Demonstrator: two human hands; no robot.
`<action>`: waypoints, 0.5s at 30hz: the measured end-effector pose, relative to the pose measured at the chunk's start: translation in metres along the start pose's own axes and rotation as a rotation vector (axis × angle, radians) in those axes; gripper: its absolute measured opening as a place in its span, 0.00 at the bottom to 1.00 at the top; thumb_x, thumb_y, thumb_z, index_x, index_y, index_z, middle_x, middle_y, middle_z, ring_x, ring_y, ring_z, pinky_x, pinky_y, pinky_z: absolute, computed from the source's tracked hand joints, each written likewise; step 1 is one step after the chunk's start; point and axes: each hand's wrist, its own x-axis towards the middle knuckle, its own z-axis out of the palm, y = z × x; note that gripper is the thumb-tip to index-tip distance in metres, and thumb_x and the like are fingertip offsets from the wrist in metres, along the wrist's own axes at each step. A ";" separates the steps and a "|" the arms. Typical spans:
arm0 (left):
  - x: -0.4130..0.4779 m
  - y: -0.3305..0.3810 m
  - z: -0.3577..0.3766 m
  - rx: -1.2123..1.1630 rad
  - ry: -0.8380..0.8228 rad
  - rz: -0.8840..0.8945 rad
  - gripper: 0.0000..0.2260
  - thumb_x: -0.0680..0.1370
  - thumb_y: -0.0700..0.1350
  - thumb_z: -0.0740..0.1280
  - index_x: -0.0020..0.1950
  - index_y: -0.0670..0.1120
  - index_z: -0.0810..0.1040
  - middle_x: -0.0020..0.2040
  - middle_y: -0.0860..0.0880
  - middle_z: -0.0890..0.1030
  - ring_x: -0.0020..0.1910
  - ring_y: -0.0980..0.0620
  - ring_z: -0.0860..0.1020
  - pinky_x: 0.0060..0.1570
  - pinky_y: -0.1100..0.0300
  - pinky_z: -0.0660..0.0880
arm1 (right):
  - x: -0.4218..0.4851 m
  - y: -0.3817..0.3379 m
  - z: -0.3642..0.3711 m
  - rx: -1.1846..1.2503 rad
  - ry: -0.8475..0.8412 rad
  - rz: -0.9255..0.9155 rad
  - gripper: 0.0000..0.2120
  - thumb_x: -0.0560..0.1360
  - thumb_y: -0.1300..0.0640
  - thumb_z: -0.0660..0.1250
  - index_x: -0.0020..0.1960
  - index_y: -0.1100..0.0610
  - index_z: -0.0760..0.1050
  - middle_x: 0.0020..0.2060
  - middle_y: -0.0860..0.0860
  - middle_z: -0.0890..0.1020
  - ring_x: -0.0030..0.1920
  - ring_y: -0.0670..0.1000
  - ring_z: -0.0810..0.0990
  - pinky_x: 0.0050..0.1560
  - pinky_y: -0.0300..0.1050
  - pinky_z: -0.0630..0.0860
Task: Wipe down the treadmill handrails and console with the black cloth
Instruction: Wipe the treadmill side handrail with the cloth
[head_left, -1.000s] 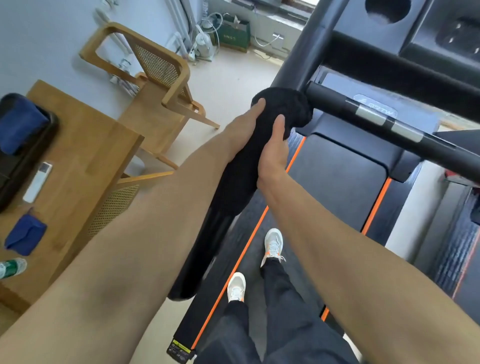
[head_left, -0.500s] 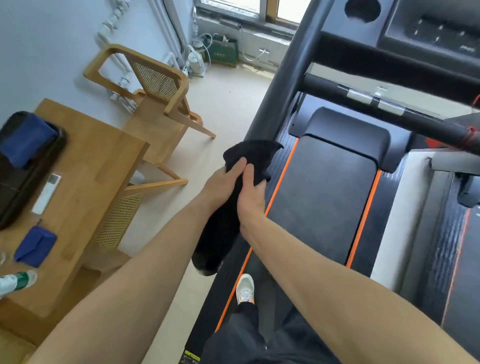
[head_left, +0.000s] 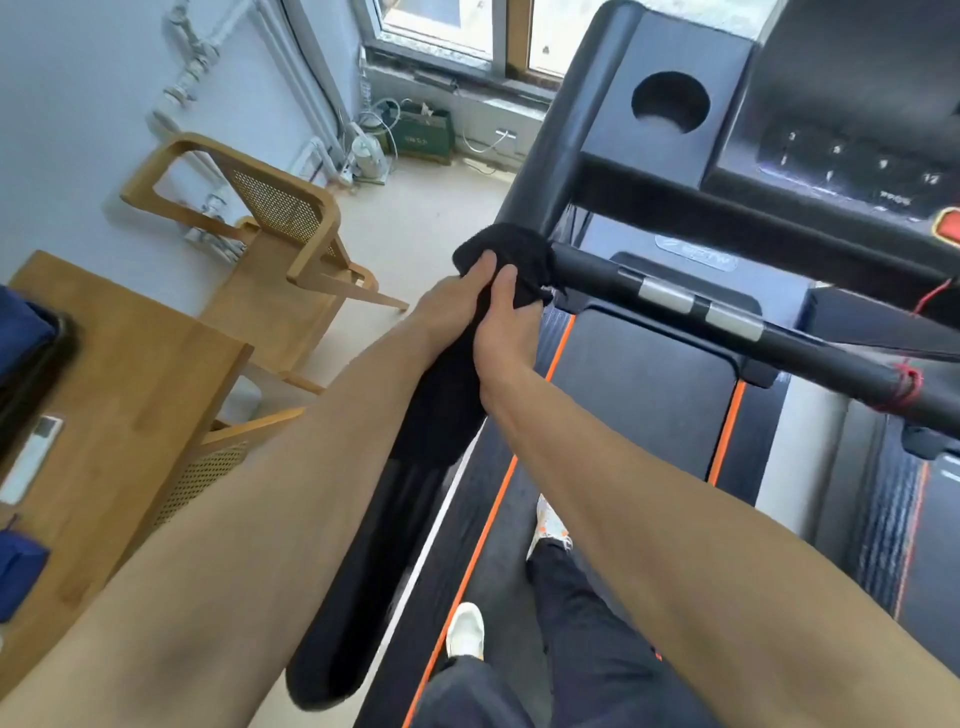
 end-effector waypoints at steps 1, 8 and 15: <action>0.007 0.009 0.001 0.004 0.009 0.007 0.32 0.77 0.70 0.56 0.66 0.46 0.80 0.61 0.45 0.81 0.59 0.46 0.79 0.66 0.49 0.72 | 0.010 -0.006 0.000 -0.003 0.005 0.013 0.34 0.75 0.30 0.56 0.73 0.52 0.68 0.63 0.49 0.79 0.60 0.52 0.79 0.65 0.54 0.75; -0.002 0.009 0.011 0.065 0.119 0.059 0.20 0.85 0.58 0.53 0.66 0.50 0.77 0.54 0.51 0.78 0.54 0.51 0.74 0.56 0.58 0.66 | 0.001 -0.002 -0.004 -0.112 -0.021 -0.097 0.33 0.76 0.35 0.55 0.75 0.52 0.61 0.67 0.50 0.76 0.65 0.52 0.76 0.67 0.57 0.73; -0.020 -0.024 0.002 -0.069 0.137 -0.074 0.17 0.85 0.51 0.56 0.62 0.44 0.80 0.60 0.44 0.82 0.62 0.45 0.78 0.67 0.48 0.71 | -0.038 0.021 -0.022 -0.673 -0.159 -0.505 0.36 0.83 0.53 0.55 0.81 0.61 0.36 0.81 0.58 0.40 0.82 0.55 0.42 0.79 0.54 0.53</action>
